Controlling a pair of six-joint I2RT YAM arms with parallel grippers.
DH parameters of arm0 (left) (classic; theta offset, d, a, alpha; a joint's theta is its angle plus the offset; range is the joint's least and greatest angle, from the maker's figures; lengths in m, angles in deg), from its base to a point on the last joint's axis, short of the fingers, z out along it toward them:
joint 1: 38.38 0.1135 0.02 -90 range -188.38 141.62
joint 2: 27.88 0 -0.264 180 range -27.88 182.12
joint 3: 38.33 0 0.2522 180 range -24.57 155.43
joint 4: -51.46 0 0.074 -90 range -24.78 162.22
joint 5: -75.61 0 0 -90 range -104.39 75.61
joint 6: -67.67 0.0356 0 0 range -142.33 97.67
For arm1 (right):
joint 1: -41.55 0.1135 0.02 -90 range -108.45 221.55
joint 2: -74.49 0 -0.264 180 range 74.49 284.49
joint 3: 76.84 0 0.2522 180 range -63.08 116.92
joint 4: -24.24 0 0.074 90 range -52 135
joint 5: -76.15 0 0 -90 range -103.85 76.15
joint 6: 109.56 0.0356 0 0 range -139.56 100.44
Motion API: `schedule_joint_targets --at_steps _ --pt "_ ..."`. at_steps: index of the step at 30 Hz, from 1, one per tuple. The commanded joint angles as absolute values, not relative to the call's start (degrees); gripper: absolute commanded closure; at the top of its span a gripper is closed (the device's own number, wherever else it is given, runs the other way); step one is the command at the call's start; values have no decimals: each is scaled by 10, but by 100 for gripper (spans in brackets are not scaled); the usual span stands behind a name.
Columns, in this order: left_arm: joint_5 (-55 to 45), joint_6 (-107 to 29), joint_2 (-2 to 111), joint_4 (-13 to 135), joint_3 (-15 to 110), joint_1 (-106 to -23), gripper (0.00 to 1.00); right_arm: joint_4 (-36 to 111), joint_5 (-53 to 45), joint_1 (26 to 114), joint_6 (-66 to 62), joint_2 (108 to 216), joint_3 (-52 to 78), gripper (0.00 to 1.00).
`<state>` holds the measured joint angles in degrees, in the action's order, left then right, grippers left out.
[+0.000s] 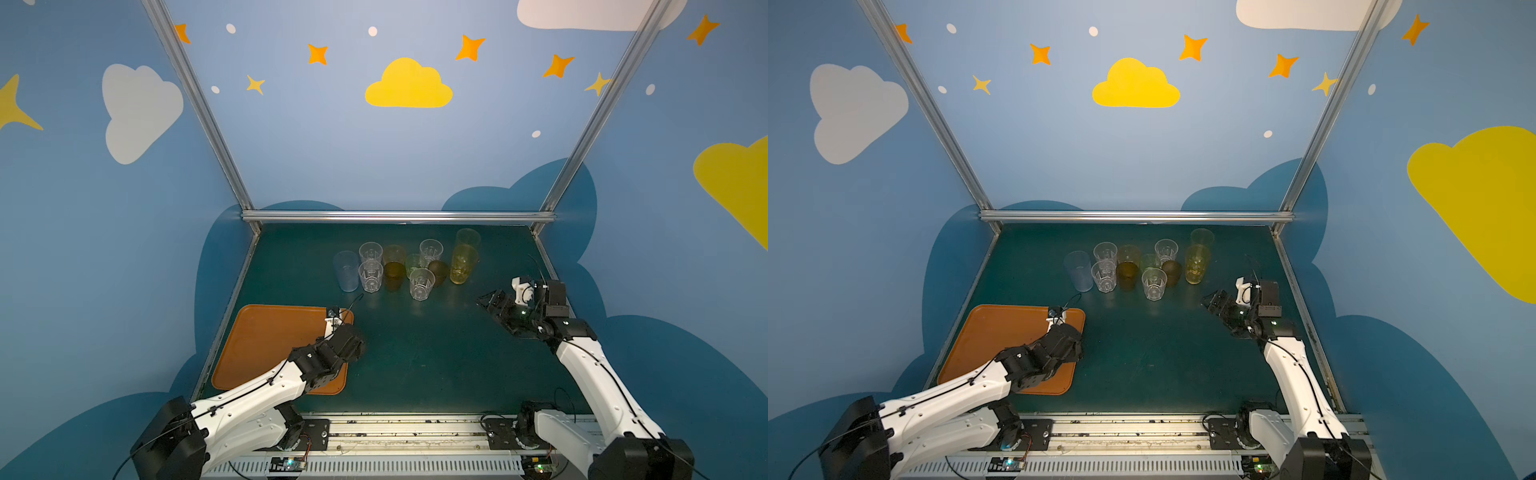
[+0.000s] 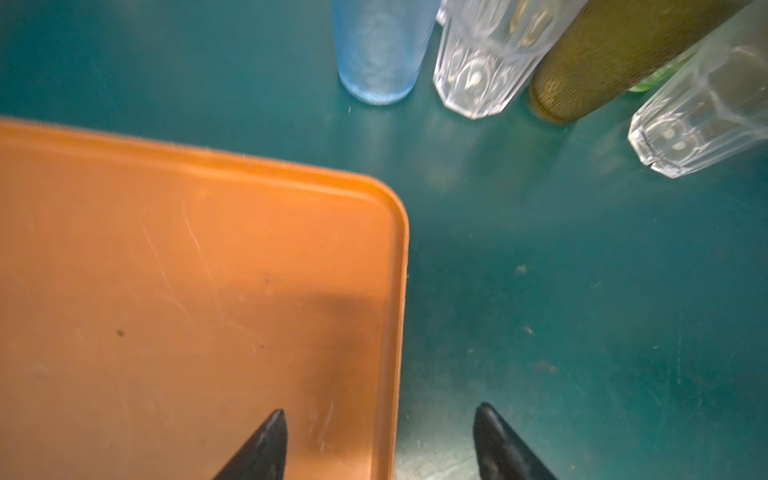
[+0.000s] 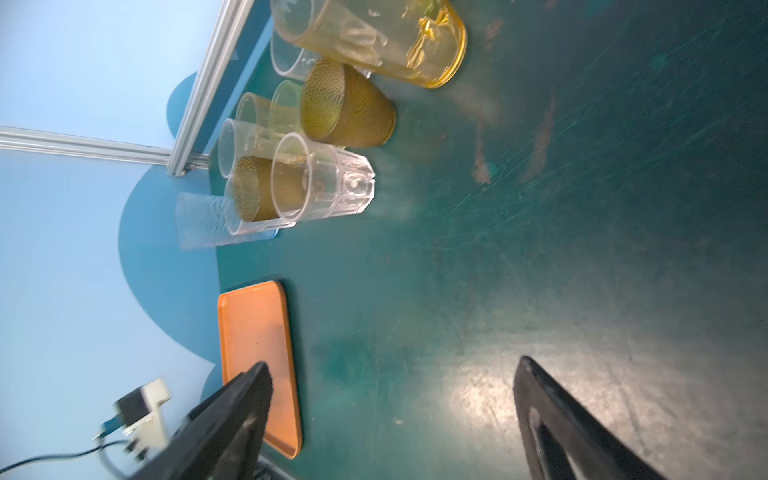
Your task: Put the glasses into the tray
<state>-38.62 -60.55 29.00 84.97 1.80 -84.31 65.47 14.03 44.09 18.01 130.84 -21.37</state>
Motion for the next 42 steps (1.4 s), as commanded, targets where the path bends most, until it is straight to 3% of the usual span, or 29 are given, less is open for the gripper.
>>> schedule_joint_targets --at_steps 1,13,24,35,42 --pt "-371 -642 271 836 8 -844 37 684 158 446 203 1285 -208 11" --pt "-329 -643 241 795 -32 -836 48 687 161 450 213 1298 -204 11" --pt "-276 -642 297 753 -43 -808 56 662 175 455 225 1334 -203 11" --pt "-254 -643 362 724 -37 -797 73 651 178 458 228 1350 -208 11" --pt "-243 -645 392 727 -25 -796 75 648 182 458 225 1356 -214 11"
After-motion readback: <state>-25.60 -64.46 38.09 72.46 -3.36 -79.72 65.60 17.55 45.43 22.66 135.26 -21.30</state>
